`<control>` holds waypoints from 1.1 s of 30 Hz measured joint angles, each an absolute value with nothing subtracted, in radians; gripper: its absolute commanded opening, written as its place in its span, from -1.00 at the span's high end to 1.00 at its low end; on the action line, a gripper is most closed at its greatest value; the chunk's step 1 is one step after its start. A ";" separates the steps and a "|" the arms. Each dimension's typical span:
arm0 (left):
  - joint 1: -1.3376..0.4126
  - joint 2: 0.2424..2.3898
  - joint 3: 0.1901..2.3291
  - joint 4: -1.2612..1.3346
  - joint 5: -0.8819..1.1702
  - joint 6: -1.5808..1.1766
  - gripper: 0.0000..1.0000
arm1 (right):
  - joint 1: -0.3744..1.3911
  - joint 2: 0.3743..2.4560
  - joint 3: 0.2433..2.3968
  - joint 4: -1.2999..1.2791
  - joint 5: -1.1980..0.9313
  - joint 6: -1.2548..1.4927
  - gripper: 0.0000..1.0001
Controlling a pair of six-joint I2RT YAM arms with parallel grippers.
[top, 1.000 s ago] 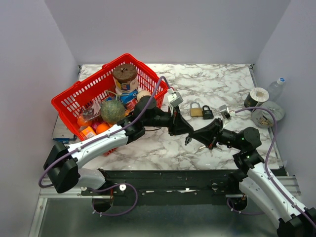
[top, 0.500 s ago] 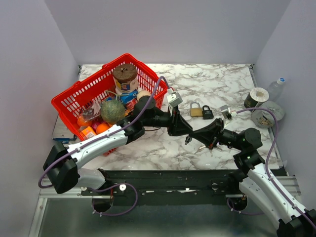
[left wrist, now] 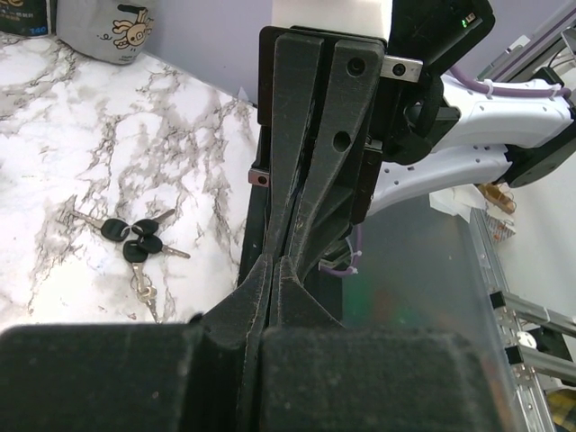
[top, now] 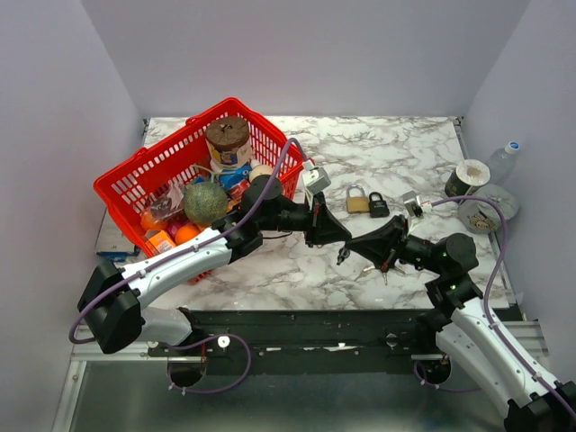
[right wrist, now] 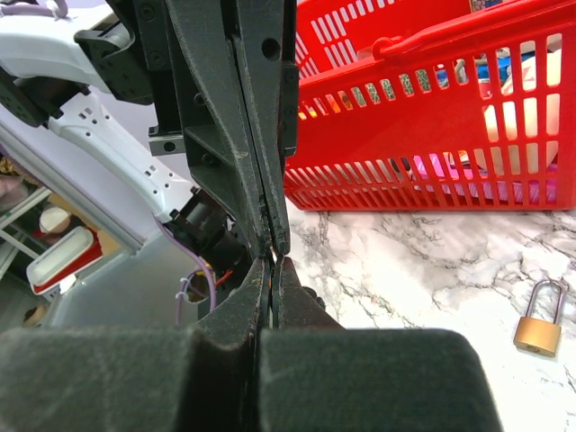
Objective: Unlock with the key
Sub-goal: Adjust the key.
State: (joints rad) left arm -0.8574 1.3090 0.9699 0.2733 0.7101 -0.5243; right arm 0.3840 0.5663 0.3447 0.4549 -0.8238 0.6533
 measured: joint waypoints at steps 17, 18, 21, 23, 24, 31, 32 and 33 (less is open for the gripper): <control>-0.844 1.308 0.975 0.226 0.715 -0.474 1.00 | 0.385 0.578 0.573 0.036 -0.849 0.373 -0.29; -0.844 1.308 0.975 0.222 0.715 -0.473 1.00 | 0.385 0.574 0.578 0.014 -0.841 0.356 -0.29; -0.844 1.308 0.975 0.216 0.716 -0.471 1.00 | 0.385 0.569 0.581 -0.038 -0.821 0.319 -0.29; -0.844 1.308 0.975 0.215 0.717 -0.471 1.00 | 0.385 0.575 0.581 -0.061 -0.815 0.304 -0.27; -0.844 1.308 0.975 0.215 0.718 -0.471 1.00 | 0.385 0.580 0.581 -0.070 -0.813 0.295 -0.26; -0.844 1.308 0.975 0.214 0.718 -0.471 1.00 | 0.385 0.603 0.580 -0.079 -0.813 0.287 -0.20; -0.844 1.308 0.975 0.214 0.719 -0.471 1.00 | 0.385 0.602 0.580 -0.078 -0.813 0.287 -0.16; -0.844 1.308 0.975 0.214 0.718 -0.471 1.00 | 0.385 0.601 0.580 -0.076 -0.813 0.287 -0.14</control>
